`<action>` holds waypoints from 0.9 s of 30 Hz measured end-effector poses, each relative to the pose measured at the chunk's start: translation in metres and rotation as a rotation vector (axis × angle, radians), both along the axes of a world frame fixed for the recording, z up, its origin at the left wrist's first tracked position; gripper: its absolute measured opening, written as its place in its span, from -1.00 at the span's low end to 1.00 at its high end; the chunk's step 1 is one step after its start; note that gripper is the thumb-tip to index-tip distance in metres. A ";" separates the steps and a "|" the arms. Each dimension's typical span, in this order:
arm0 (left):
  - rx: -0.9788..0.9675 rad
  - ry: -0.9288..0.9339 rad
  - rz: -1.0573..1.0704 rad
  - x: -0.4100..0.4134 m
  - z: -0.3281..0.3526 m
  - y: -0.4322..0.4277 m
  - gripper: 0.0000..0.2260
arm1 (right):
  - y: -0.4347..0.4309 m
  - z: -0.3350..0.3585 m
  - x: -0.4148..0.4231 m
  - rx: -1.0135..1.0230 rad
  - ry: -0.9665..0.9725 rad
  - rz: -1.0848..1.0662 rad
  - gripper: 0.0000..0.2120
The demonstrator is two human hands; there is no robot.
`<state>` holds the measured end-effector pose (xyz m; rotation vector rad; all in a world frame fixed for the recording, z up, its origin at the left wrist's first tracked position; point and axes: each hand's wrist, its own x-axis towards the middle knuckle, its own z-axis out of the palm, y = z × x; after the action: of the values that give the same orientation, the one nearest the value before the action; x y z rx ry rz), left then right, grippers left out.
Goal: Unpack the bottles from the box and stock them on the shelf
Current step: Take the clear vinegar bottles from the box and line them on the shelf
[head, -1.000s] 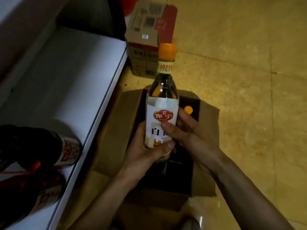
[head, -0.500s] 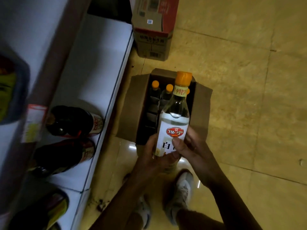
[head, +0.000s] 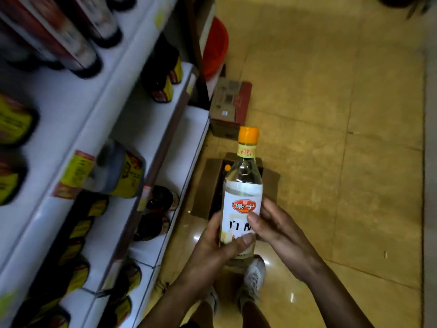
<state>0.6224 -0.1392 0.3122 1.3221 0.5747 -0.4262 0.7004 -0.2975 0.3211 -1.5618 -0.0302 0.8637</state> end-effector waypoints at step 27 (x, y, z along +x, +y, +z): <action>0.224 -0.558 0.409 -0.043 0.318 0.059 -0.53 | 0.089 0.334 0.004 0.353 -0.582 0.418 -0.54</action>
<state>0.5795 -0.0806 0.6299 1.4154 0.4098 0.3479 0.7045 -0.2080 0.6549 -1.4372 -0.9062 0.6445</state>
